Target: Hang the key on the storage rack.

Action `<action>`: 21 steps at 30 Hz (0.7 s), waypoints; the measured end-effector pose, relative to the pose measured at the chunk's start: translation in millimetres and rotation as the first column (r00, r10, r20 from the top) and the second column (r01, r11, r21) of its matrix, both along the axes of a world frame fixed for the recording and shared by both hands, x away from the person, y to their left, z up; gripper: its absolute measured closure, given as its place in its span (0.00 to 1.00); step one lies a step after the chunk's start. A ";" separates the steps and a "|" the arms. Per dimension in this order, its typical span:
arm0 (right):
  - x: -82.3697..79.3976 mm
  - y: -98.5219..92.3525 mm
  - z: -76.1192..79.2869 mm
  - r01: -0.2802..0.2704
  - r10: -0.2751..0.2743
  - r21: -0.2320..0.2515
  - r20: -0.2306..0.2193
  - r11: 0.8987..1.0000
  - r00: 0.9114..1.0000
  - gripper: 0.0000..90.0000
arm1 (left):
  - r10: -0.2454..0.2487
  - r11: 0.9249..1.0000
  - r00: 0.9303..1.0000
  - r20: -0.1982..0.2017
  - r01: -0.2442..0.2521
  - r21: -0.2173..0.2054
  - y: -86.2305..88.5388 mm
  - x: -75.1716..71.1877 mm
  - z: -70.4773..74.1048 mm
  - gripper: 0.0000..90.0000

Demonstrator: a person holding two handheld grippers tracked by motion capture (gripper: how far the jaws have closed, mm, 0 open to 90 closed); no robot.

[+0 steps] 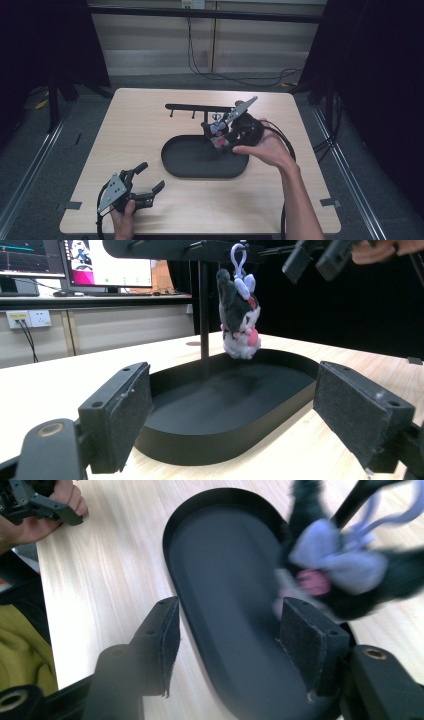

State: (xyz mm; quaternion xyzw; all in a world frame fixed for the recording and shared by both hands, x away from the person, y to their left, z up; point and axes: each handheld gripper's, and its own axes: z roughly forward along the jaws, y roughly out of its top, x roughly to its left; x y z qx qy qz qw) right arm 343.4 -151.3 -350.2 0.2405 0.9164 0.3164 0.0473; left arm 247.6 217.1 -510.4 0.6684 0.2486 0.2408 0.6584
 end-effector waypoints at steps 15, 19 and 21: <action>-45.1 -13.3 -66.2 0.097 -0.113 0.224 0.061 0.970 0.992 0.24 | 0.002 1.000 1.000 0.000 -0.002 0.000 -0.1 -0.1 0.0 0.17; -57.9 -22.3 -78.7 0.132 -0.172 0.312 0.106 0.941 0.979 0.19 | 0.001 1.000 1.000 0.001 -0.001 0.001 0.0 0.0 0.0 0.17; -64.0 -28.1 -86.7 0.174 -0.234 0.373 0.121 0.911 0.965 0.19 | 0.001 1.000 1.000 -0.001 -0.001 0.000 -0.1 0.0 0.0 0.17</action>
